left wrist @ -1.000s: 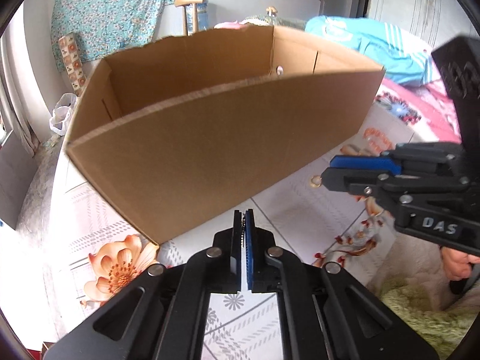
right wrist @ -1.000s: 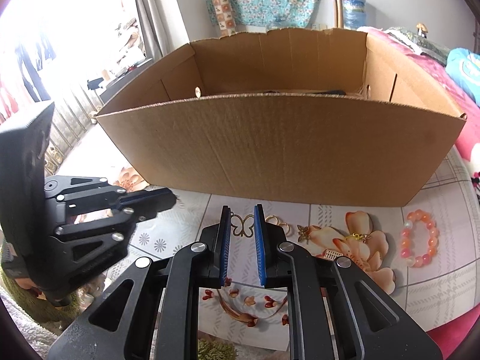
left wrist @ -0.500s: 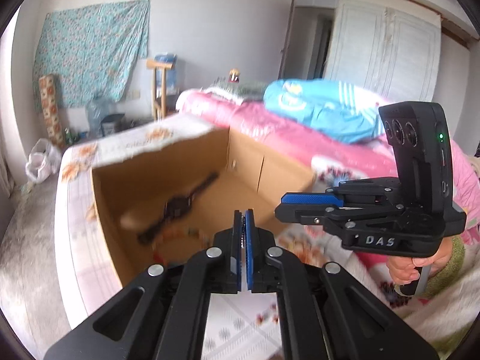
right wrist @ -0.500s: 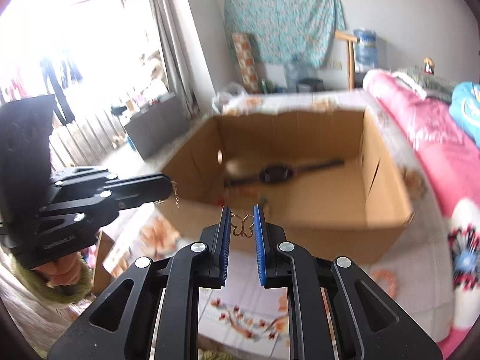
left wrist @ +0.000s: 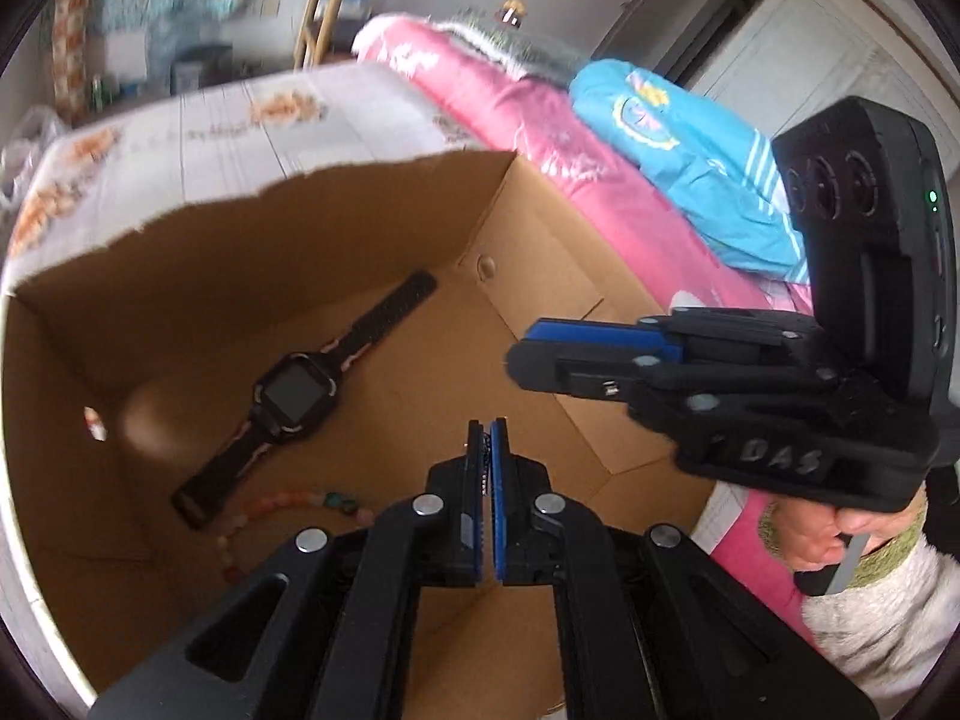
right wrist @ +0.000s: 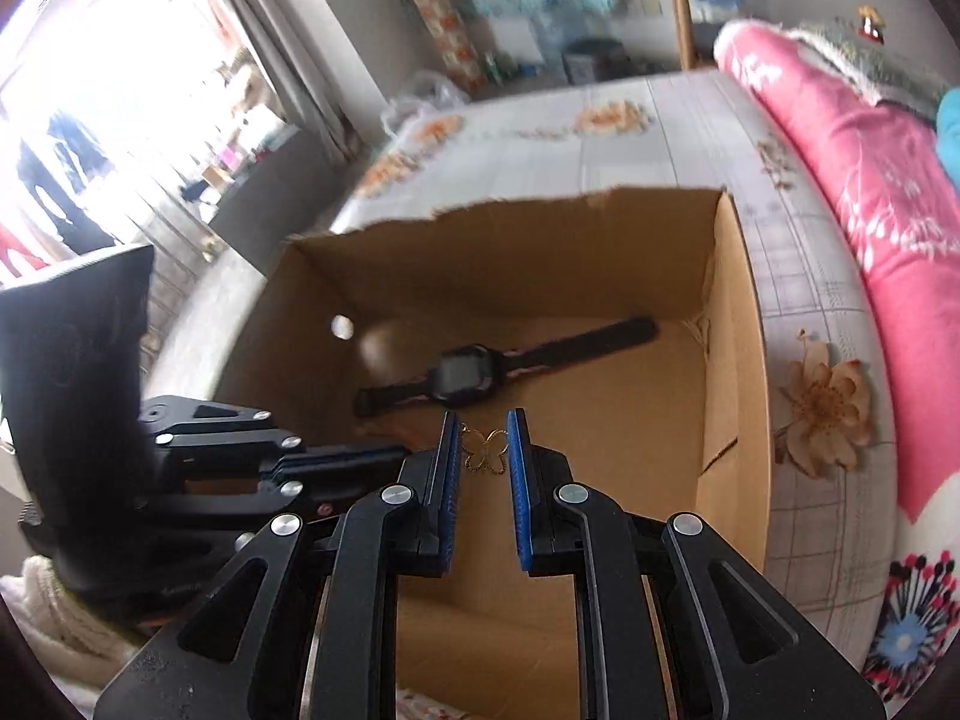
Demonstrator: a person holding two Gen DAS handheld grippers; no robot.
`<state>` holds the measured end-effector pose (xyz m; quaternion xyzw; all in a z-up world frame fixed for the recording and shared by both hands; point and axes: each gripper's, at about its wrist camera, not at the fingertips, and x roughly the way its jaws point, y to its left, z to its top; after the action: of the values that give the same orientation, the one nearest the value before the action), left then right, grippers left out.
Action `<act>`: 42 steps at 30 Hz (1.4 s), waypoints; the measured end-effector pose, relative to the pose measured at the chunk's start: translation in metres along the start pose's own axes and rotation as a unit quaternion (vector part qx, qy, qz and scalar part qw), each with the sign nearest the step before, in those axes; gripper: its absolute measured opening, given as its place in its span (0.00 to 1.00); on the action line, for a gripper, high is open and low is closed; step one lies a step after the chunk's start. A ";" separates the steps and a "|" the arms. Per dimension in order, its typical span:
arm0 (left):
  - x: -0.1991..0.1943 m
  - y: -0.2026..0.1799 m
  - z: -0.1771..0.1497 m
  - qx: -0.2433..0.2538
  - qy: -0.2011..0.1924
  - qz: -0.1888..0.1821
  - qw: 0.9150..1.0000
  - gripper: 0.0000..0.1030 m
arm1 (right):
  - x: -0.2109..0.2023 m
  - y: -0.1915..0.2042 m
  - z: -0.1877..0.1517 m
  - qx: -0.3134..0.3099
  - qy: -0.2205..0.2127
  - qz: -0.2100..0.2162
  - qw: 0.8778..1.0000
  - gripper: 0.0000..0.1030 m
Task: Organize jewelry
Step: 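Carry the gold chain into the box and open the left tool, then move the open left tool out of the box back over the sheet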
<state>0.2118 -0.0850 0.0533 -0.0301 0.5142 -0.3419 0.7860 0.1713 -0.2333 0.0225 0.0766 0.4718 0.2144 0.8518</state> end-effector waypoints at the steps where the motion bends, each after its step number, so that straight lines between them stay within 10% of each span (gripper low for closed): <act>1: 0.007 0.004 0.004 -0.013 0.013 0.001 1.000 0.02 | 0.007 -0.002 0.003 0.001 0.010 -0.007 1.000 0.13; 10: 0.039 0.027 0.014 -0.091 0.083 -0.014 0.992 0.03 | 0.047 -0.013 0.018 0.015 0.063 -0.031 0.997 0.15; 26: 0.044 0.038 0.015 -0.121 0.078 -0.006 0.990 0.10 | 0.037 -0.018 0.021 0.022 0.028 -0.042 0.998 0.18; 36: -0.019 0.009 -0.008 -0.043 -0.042 0.019 0.998 0.17 | -0.030 -0.004 0.000 0.008 -0.060 -0.029 0.998 0.38; 42: -0.083 -0.019 -0.058 0.032 -0.135 0.008 0.990 0.40 | -0.072 0.006 -0.041 0.031 -0.115 0.025 0.993 0.45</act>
<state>0.1346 -0.0352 0.0992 -0.0467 0.3928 -0.3444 0.8514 0.1020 -0.2627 0.0574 0.1391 0.3749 0.2107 0.8920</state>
